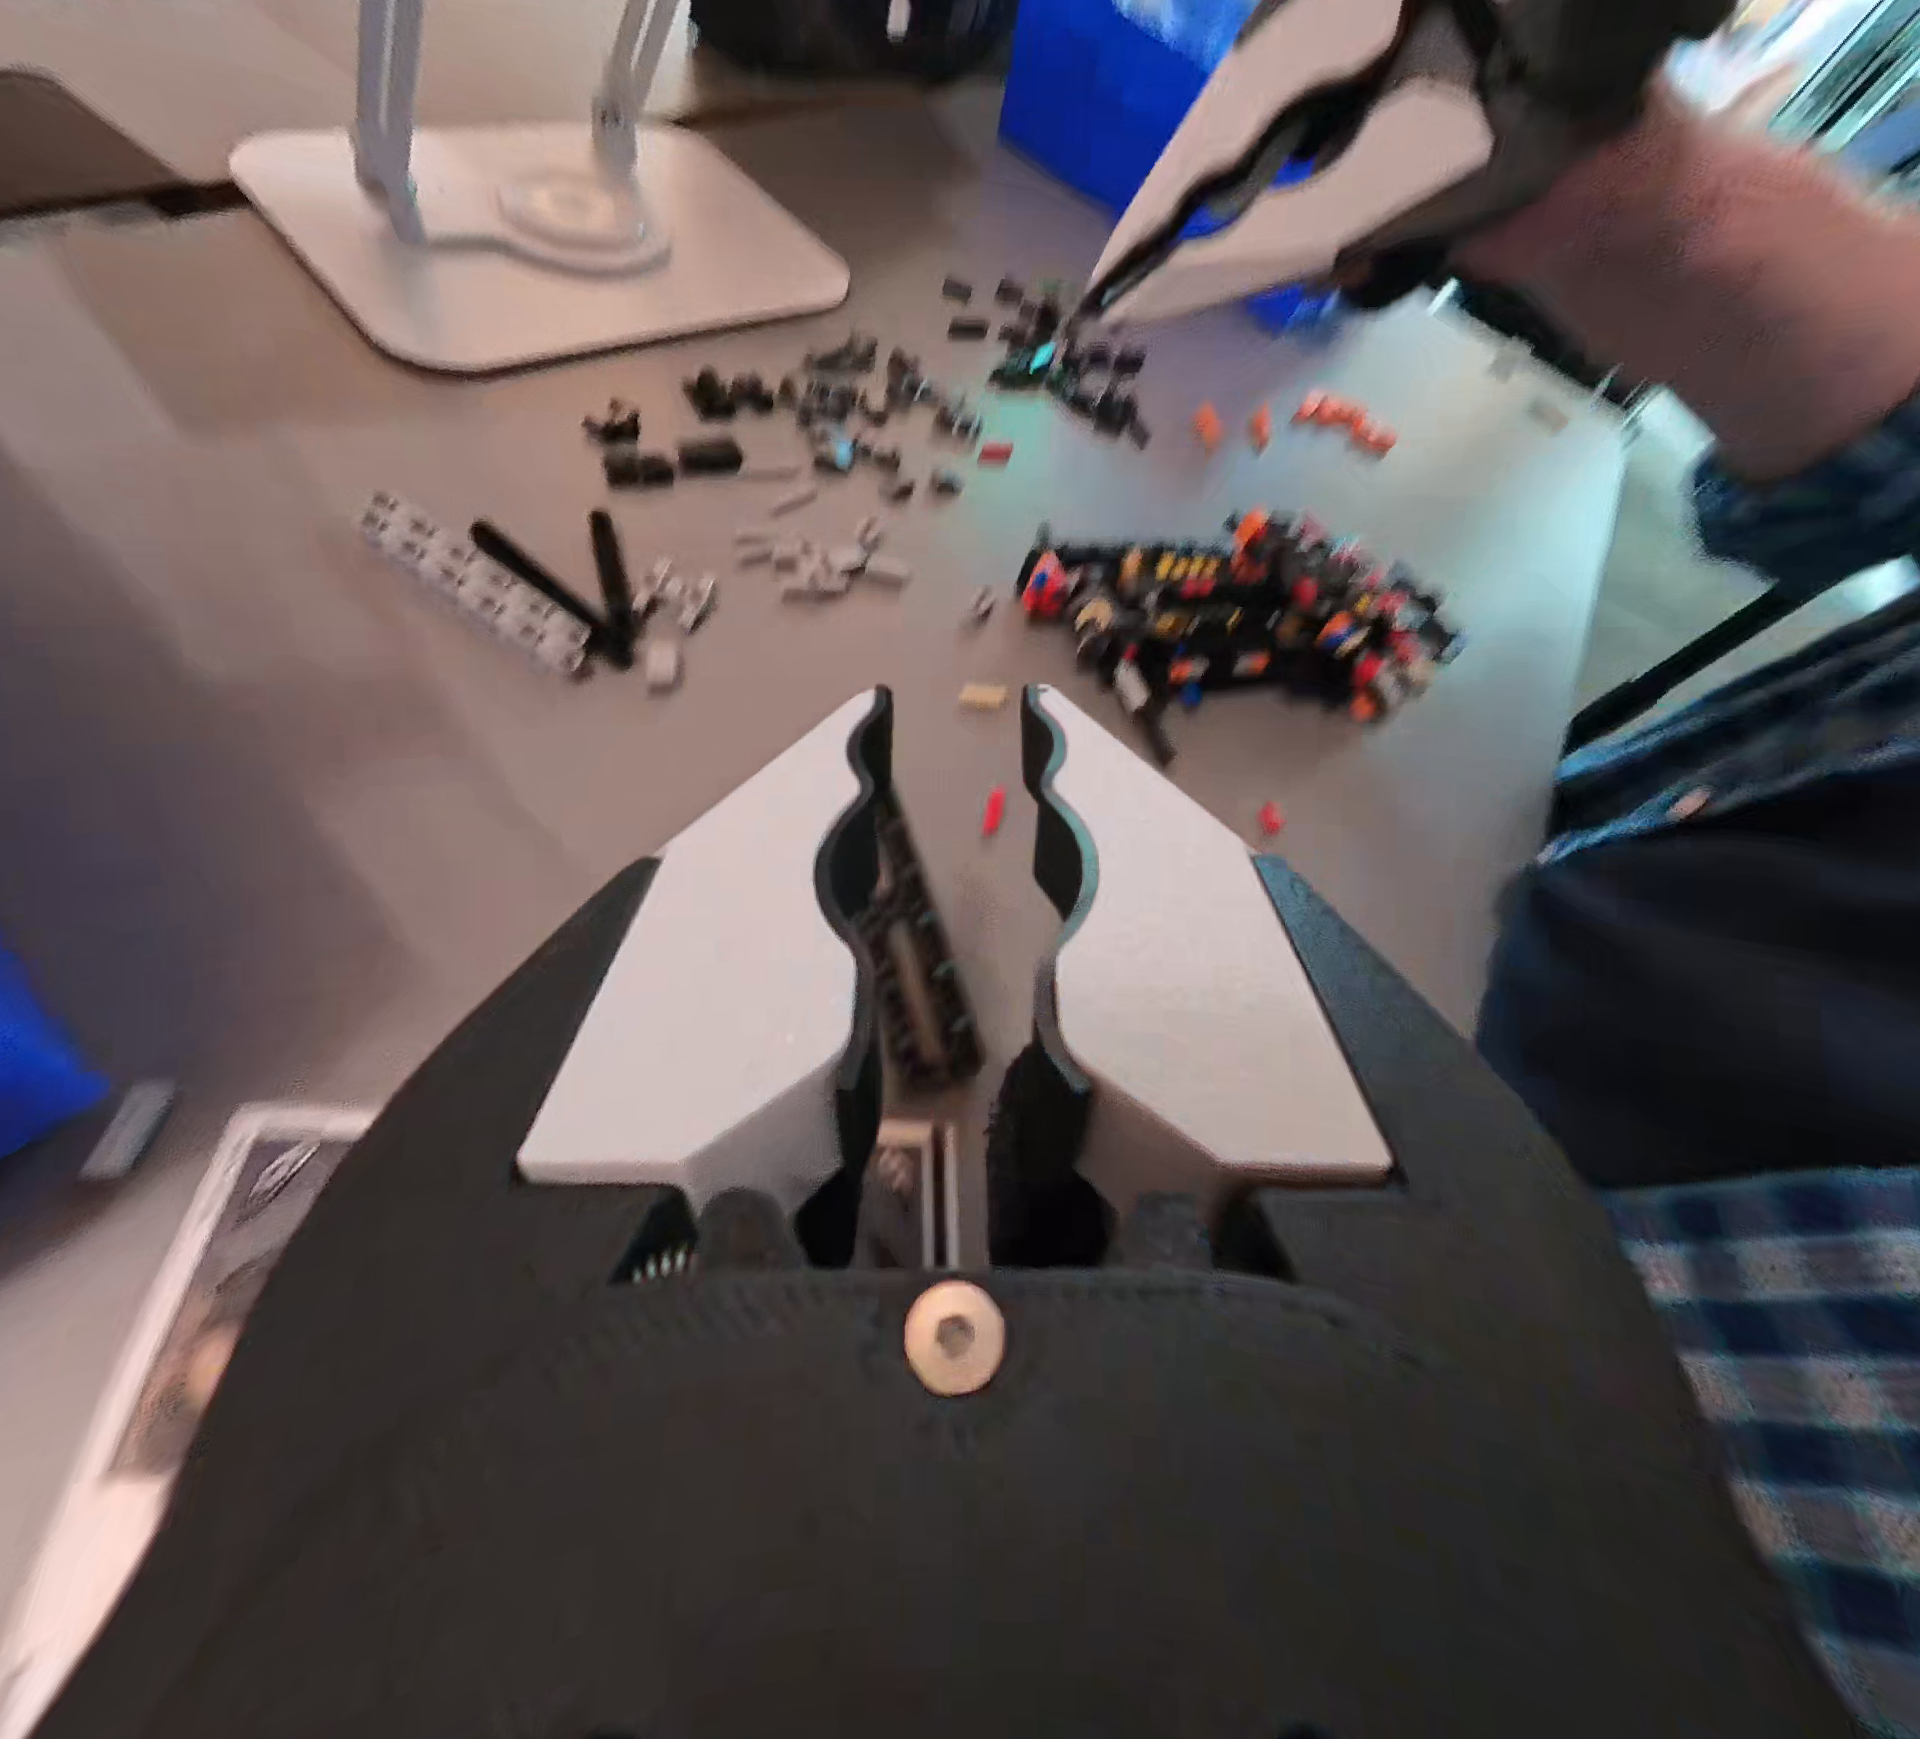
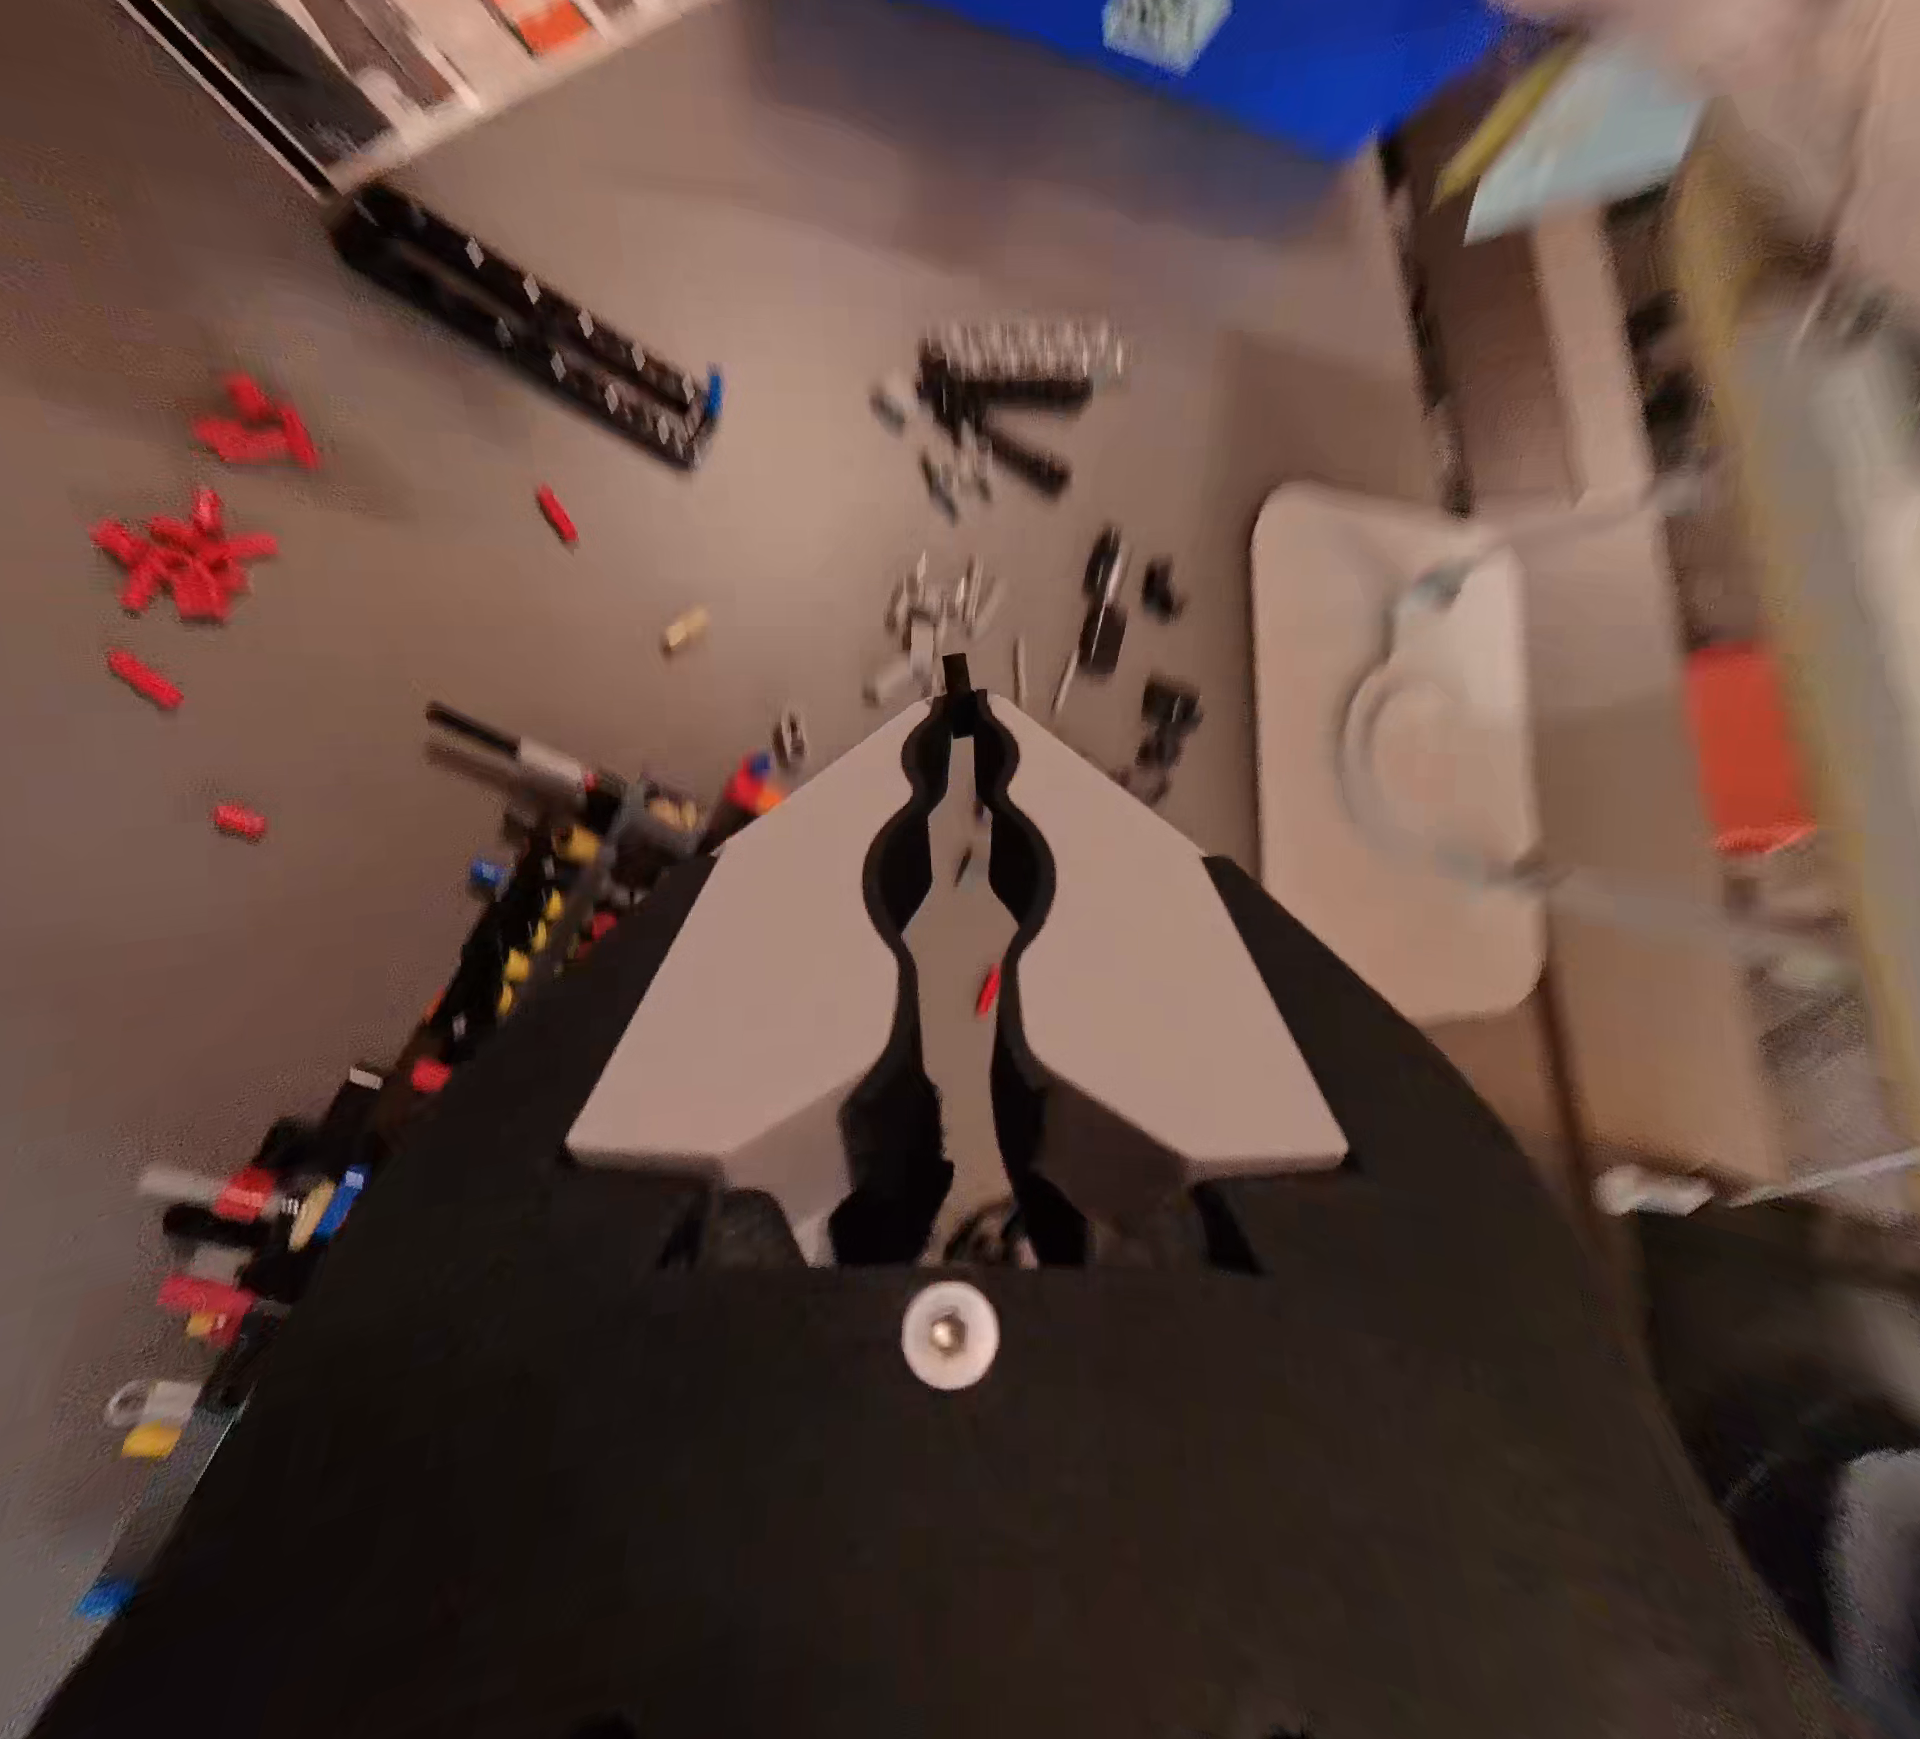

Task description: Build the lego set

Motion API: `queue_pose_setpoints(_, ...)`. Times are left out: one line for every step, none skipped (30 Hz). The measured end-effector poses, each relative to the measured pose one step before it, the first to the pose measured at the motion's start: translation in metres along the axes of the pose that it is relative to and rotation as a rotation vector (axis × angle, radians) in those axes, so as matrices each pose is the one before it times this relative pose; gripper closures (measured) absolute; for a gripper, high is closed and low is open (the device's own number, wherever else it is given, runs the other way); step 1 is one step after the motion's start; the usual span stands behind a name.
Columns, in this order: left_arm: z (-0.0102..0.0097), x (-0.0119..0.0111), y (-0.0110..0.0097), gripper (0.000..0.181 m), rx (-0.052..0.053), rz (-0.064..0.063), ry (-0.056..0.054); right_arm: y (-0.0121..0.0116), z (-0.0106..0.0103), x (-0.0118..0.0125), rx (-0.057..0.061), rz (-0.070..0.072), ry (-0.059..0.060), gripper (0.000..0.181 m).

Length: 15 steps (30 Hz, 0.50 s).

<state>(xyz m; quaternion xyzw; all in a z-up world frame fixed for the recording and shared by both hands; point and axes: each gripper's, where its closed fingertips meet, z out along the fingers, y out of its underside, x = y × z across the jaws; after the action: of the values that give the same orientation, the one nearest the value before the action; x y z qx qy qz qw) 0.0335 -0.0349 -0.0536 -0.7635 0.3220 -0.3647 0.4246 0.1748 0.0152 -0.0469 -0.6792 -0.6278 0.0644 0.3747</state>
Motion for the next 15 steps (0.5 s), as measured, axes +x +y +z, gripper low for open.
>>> queue_pose_setpoints(0.00236,0.00453,-0.00944,0.157,0.0492,-0.0379,0.0311,-0.02147,-0.00183,-0.00356,0.0321,-0.067,0.0177,0.18)
queue_pose_setpoints(0.00229,0.00432,-0.00834,0.156,0.0471,-0.0414,0.0343,-0.02021,-0.00031,-0.00408,0.0322,-0.0707,0.0124,0.18)
queue_pose_setpoints(0.00169,0.0041,-0.00763,0.156,0.0485,-0.042,0.0358,-0.0178,0.00137,-0.00332,0.0232,-0.0606,0.0097,0.18)
queue_pose_setpoints(0.00137,0.00392,-0.00598,0.156,0.0414,-0.0395,0.0351,-0.01661,0.00249,-0.00336,0.0248,-0.0535,0.0062,0.18)
queue_pose_setpoints(0.00114,0.00203,-0.0034,0.155,0.0277,-0.0356,0.0231,-0.01375,0.00369,-0.00329,0.0163,-0.0535,0.0036,0.18)
queue_pose_setpoints(0.00036,0.00112,-0.00268,0.153,0.0238,-0.0259,0.0159,-0.00997,0.00471,-0.00244,0.0013,-0.0552,0.0062,0.18)
queue_pose_setpoints(-0.00077,0.00099,-0.00264,0.152,0.0253,-0.0211,0.0148,-0.00895,0.00424,-0.00119,0.0073,-0.0482,0.0085,0.18)
queue_pose_setpoints(-0.00176,-0.00073,-0.00246,0.151,0.0232,-0.0193,0.0043,-0.0077,0.00366,-0.00096,0.012,-0.0315,0.0006,0.18)
queue_pose_setpoints(-0.00239,-0.00051,-0.00239,0.151,0.0198,-0.0137,0.0067,-0.00588,0.00316,-0.0006,0.0091,-0.0215,-0.0023,0.18)
queue_pose_setpoints(-0.0026,-0.00014,-0.00272,0.151,0.0188,-0.0151,0.0109,-0.00457,0.00249,0.00017,0.0064,-0.0175,0.0011,0.181)
queue_pose_setpoints(-0.00244,-0.00008,-0.00289,0.151,0.0172,-0.0152,0.0112,-0.00434,0.00189,0.00046,0.0092,-0.0109,0.0009,0.181)
queue_pose_setpoints(-0.00187,0.00056,-0.00218,0.151,0.0131,-0.0115,0.0141,-0.00386,0.00137,0.00033,0.0103,-0.0045,-0.0013,0.181)
queue_pose_setpoints(-0.00105,0.00086,-0.00098,0.151,0.007,-0.0109,0.0153,-0.00291,0.00154,0.00038,0.0076,0.0001,-0.0022,0.181)
queue_pose_setpoints(-0.00048,0.00043,-0.00043,0.151,0.0068,-0.0097,0.0104,-0.00211,0.00148,0.00006,0.006,0.0006,-0.003,0.181)
queue_pose_setpoints(-0.00036,0.00025,-0.00022,0.15,0.0064,-0.0054,0.0086,-0.00144,0.00153,-0.00034,0.0033,-0.0017,-0.0034,0.181)
